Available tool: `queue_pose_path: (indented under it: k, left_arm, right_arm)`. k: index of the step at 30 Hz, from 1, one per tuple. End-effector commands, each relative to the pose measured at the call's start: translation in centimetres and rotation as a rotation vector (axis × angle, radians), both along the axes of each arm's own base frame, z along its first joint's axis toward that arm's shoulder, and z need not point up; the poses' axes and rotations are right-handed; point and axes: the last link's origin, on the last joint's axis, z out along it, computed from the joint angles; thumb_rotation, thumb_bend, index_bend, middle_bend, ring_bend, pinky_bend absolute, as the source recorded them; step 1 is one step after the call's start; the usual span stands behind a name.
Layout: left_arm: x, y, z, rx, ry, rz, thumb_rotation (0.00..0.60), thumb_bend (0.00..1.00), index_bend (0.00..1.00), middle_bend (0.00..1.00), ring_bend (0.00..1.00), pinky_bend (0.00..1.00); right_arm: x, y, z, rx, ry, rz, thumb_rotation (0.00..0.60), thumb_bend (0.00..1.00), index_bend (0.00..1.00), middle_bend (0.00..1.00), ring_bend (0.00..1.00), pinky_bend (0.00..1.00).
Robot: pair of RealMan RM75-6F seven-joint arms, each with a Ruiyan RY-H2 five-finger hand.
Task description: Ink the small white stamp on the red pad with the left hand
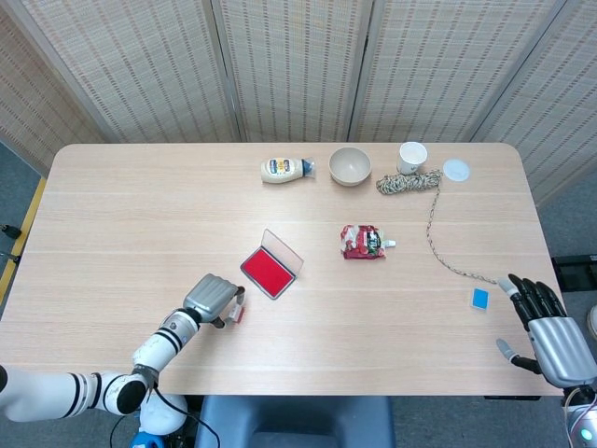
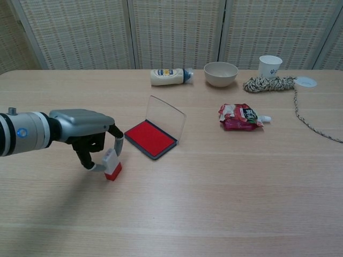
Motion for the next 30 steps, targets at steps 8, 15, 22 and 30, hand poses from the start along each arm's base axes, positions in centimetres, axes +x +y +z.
queue_pose_path:
  k: [8,15,22,30]
  left_arm:
    - [0.2,-0.4,0.4,-0.009,0.02,0.007,0.6,0.27,0.37,1.0,1.0,0.95]
    - [0.6,-0.8,0.8,0.003,0.034,0.0,0.582,0.26,0.28,1.0,0.99,0.95]
    - [1.4,-1.7,3.1,0.052,0.029,-0.026,0.505,0.24,0.24,1.0,0.96,0.93]
    - [-0.4,-5.4,10.7,0.224,-0.114,-0.051,0.468,0.22,0.08,0.97,0.81,0.85]
  right_arm:
    - [0.0,0.1,0.1,-0.002,-0.001,0.003,0.6,0.29,0.0,0.0,0.0,0.0]
    - [0.1,0.3,0.2,-0.008,-0.005,0.008,0.6,0.29,0.0,0.0,0.0,0.0]
    - [0.1,0.4,0.4,-0.014,-0.009,0.011,0.6,0.29,0.0,0.0,0.0,0.0]
    - [0.0,0.5,0.7,-0.022,-0.012,0.008,0.6,0.29,0.0,0.0,0.0,0.0]
